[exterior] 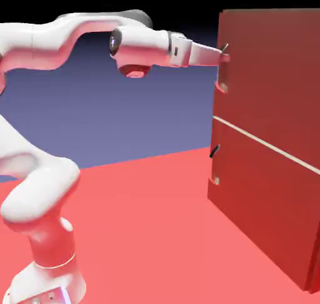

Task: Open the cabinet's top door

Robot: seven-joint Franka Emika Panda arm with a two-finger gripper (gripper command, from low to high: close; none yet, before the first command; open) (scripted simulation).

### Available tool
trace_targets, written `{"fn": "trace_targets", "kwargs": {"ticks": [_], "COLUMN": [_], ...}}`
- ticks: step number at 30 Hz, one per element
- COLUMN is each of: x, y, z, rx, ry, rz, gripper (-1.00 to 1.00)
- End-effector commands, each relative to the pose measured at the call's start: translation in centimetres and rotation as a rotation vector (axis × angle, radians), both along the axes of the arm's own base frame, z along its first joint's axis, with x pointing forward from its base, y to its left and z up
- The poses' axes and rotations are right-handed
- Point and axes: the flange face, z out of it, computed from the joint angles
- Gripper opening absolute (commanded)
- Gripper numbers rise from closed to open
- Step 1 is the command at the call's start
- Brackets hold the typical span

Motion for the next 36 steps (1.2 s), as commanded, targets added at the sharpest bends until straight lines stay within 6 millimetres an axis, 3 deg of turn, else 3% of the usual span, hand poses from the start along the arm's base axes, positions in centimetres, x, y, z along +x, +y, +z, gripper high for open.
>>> {"fn": "trace_targets", "kwargs": {"ticks": [1,14,28,29,34,35,36], "x": [0.1,2.5,7.2,7.2,12.0,12.2,12.2], "y": [0.5,7.6,16.4,16.4,16.3,16.3,16.3], "z": [0.0,-2.1,-9.0,-9.0,-9.0,-9.0,-9.0], "rx": [-0.001,-0.013,0.001,0.001,0.001,0.001,0.001], "ry": [-0.011,-0.108,-0.117,-0.117,-0.117,-0.117,-0.117], "rz": [0.0,0.016,0.052,0.052,0.052,0.052,0.052], "gripper": [0.0,0.0,0.0,0.0,0.0,0.0,-1.0]}}
